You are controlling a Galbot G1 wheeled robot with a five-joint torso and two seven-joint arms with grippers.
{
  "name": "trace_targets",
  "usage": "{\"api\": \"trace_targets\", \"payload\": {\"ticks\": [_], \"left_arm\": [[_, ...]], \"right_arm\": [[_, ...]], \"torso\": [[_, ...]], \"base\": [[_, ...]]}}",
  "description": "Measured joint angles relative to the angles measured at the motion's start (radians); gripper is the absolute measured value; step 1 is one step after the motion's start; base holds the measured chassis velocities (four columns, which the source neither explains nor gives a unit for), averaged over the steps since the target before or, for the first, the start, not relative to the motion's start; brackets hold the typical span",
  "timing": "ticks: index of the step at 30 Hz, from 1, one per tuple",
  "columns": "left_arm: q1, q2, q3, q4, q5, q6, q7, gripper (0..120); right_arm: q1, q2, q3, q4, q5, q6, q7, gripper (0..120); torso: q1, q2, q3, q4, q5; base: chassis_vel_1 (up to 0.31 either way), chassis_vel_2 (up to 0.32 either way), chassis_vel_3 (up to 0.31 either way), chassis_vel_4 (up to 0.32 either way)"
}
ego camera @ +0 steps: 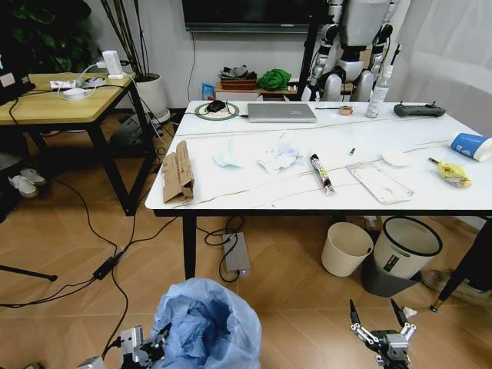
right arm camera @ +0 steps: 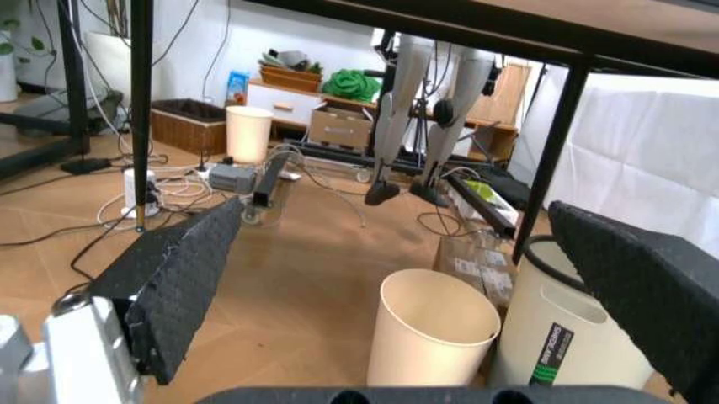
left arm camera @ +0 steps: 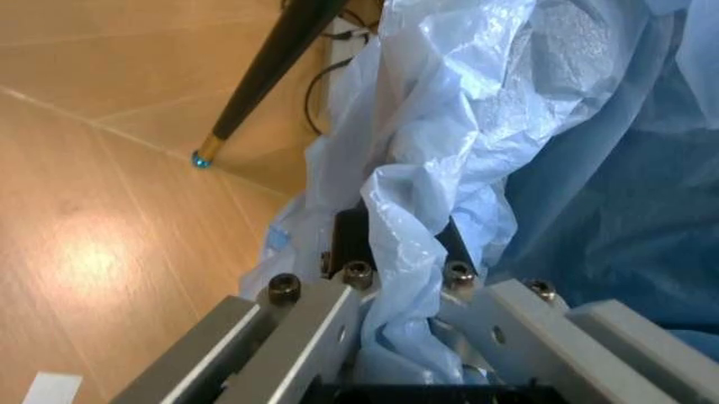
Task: Pick up the trash bin and place the trash from the table into it.
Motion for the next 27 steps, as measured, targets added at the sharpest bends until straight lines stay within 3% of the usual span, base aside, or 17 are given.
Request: {"api": "trace_targets", "payload": {"ticks": [17,27], "left_arm": [[-0.006,0.001,-0.009,0.053,0.122,-0.013,0.019,0],[-0.012,-0.007,-0.013,0.063,0.222,-0.053,0.093,0]], "right_arm": [[0.003,0.000,-0.003,-0.004,0.000,-0.001,0.000,100],[0.003,0.000,-0.003,-0.002,0.000,-0.002,0.000,100]], "torso": [[0.031,0.075,0.044,0.0001,-0.0001],[0.051,0.121,0.070,0.0001,-0.0001]], "base": [[0.000,0.000,0.000,0.000],[0.000,0.000,0.000,0.000]]}}
